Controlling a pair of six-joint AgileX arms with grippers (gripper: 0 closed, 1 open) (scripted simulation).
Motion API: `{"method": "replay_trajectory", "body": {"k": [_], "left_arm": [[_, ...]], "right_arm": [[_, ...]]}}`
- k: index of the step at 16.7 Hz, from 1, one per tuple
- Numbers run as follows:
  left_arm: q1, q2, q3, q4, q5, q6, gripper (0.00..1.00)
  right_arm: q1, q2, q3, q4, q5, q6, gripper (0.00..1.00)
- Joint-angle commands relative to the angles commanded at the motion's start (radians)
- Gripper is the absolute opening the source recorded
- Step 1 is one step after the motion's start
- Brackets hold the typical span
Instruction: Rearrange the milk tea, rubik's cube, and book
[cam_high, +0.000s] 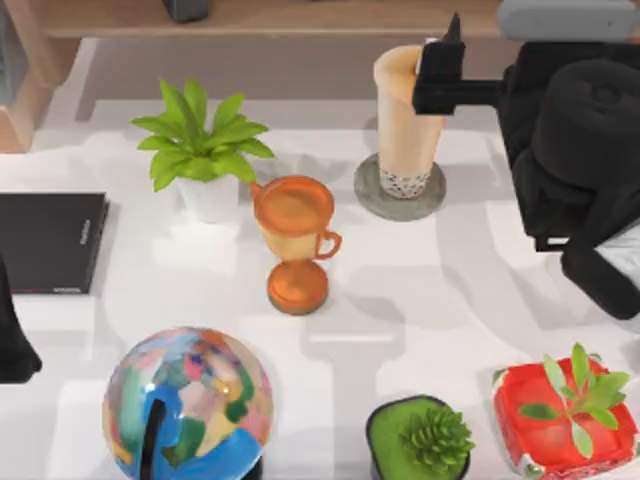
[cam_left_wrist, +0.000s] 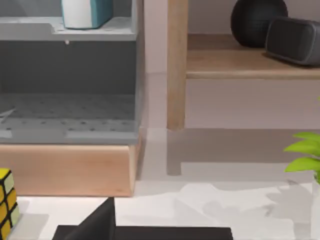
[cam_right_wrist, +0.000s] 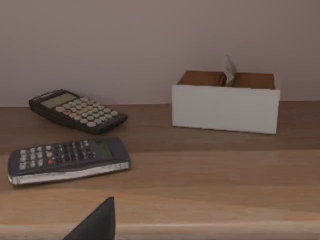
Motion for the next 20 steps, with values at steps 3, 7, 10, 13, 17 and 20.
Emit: {"method": "replay_trajectory", "body": {"k": [3,7,10,13,17,20], "left_arm": [[0.0,0.0,0.0,0.0,0.0,0.0,1.0],[0.0,0.0,0.0,0.0,0.0,0.0,1.0],[0.0,0.0,0.0,0.0,0.0,0.0,1.0],[0.0,0.0,0.0,0.0,0.0,0.0,1.0],[0.0,0.0,0.0,0.0,0.0,0.0,1.0],[0.0,0.0,0.0,0.0,0.0,0.0,1.0]], "right_arm": [[-0.091,-0.269,-0.128,-0.132,-0.089,-0.008,1.0],[-0.234,-0.69,-0.33,-0.338,-0.227,-0.022,1.0],[-0.346,-1.013,-0.482,-0.494,-0.341,-0.031,1.0],[-0.448,-1.298,-0.619,-0.637,-0.45,-0.038,1.0],[-0.55,-1.551,-0.752,-0.777,-0.562,-0.044,1.0],[-0.585,-1.629,-0.797,-0.824,-0.6,-0.045,1.0]]}}
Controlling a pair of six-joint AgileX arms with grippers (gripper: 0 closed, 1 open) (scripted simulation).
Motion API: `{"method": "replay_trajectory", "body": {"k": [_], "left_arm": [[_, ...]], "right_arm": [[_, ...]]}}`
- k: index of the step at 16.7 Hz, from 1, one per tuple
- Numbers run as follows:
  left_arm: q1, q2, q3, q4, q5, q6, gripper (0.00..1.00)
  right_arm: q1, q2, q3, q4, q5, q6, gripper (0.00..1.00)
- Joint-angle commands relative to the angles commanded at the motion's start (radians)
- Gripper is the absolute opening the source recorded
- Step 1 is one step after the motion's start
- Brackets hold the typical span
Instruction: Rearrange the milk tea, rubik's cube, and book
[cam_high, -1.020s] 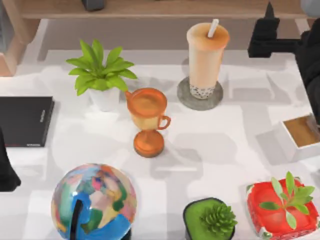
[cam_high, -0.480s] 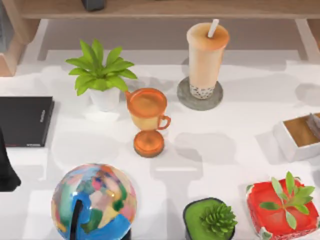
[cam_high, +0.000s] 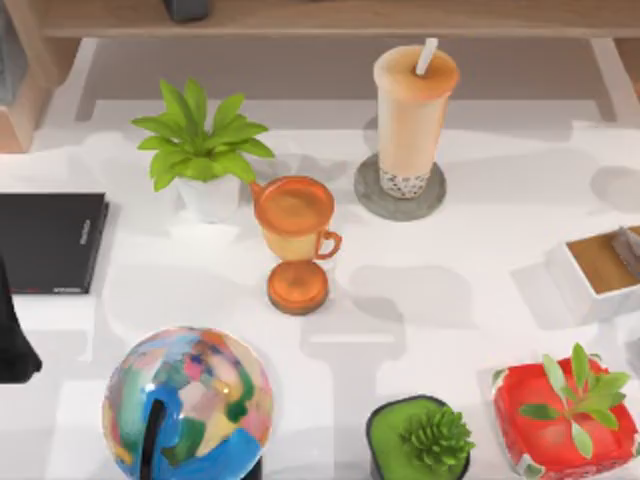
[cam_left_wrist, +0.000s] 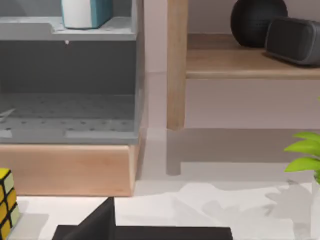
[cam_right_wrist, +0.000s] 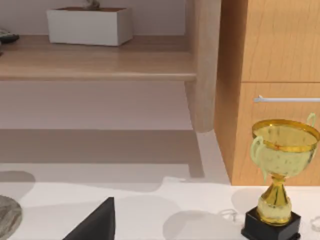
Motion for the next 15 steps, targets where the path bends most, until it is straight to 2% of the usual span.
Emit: {"method": "replay_trajectory", "body": {"k": [8,11,15], "left_arm": [[0.008,0.019,0.026,-0.011,-0.001,0.004,1.0],[0.04,0.108,0.141,-0.065,-0.001,0.021,1.0],[0.104,0.332,0.404,-0.204,0.005,0.061,1.0]], "right_arm": [[-0.002,-0.005,-0.003,-0.003,-0.002,0.0,1.0],[-0.002,-0.005,-0.003,-0.003,-0.002,0.0,1.0],[-0.002,-0.005,-0.003,-0.003,-0.002,0.0,1.0]]}}
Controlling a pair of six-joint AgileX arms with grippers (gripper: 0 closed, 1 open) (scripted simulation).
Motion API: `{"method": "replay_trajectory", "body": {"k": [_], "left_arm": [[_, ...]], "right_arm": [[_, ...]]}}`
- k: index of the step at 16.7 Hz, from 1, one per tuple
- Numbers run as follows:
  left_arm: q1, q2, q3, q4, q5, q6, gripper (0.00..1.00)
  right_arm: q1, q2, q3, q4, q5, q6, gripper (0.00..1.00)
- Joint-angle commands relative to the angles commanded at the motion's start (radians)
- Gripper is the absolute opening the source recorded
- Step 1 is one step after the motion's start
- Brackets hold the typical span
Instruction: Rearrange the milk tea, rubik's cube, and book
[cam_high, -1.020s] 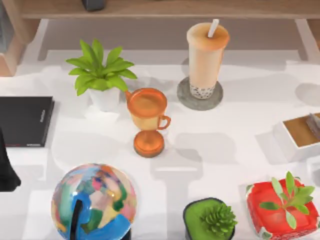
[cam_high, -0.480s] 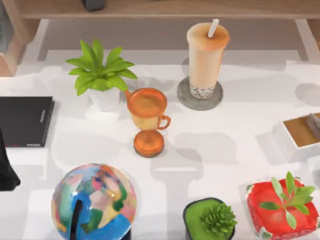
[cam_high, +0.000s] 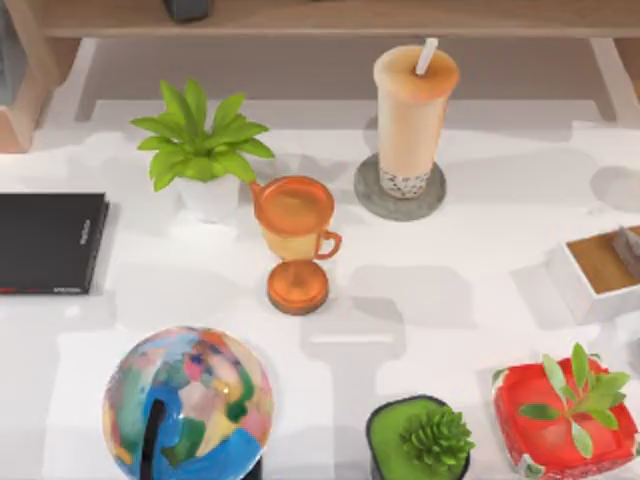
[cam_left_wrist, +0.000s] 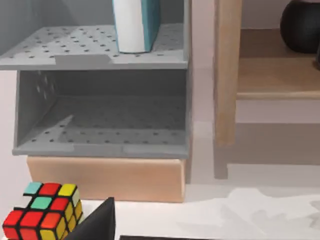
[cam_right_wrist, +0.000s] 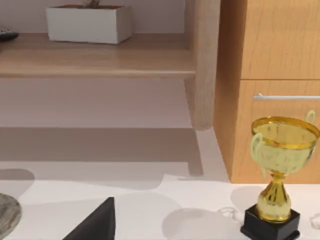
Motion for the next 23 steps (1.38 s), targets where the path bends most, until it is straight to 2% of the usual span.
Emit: {"method": "replay_trajectory", "body": {"k": [5,18,23], "left_arm": [[0.09,0.418,0.448,-0.256,0.016,0.074,1.0],[0.293,1.739,1.792,-1.057,0.047,0.321,1.0],[0.338,2.135,2.208,-1.301,0.048,0.396,1.0]], "right_arm": [[0.0,0.0,0.0,0.0,0.0,0.0,1.0],[0.0,0.0,0.0,0.0,0.0,0.0,1.0],[0.0,0.0,0.0,0.0,0.0,0.0,1.0]]}}
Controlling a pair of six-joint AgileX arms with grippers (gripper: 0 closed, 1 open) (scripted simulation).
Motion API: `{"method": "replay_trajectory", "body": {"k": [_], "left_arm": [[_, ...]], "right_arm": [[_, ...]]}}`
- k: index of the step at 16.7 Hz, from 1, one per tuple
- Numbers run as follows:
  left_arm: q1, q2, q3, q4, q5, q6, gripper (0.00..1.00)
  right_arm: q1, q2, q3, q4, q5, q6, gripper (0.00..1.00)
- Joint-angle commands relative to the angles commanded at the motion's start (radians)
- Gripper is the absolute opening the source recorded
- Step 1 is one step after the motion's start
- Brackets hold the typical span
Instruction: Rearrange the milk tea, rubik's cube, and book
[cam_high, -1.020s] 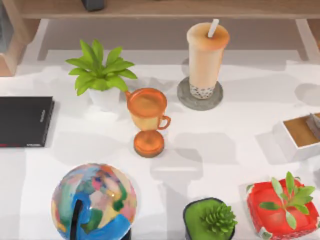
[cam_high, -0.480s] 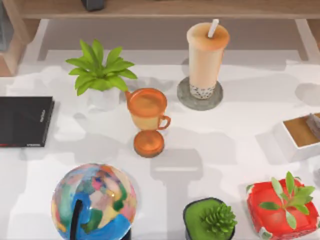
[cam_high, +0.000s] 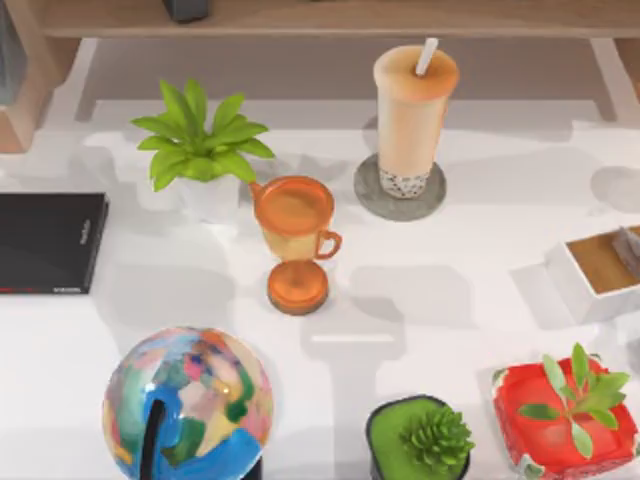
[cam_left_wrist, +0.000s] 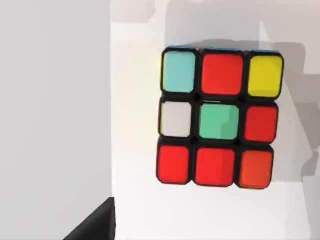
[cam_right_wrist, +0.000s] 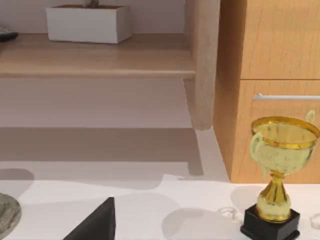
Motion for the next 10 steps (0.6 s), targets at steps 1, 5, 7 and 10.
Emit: {"method": "replay_trajectory", "body": {"k": [1,5,7,10], "left_arm": [[0.004,0.06,0.065,-0.036,0.0,0.012,1.0],[0.006,0.225,0.249,-0.132,0.003,0.044,1.0],[0.003,0.257,0.286,-0.148,0.004,0.051,1.0],[0.003,0.257,0.287,-0.148,0.005,0.051,1.0]], "right_arm": [[0.0,0.0,0.0,0.0,0.0,0.0,1.0],[0.0,0.0,0.0,0.0,0.0,0.0,1.0],[0.0,0.0,0.0,0.0,0.0,0.0,1.0],[0.0,0.0,0.0,0.0,0.0,0.0,1.0]]}}
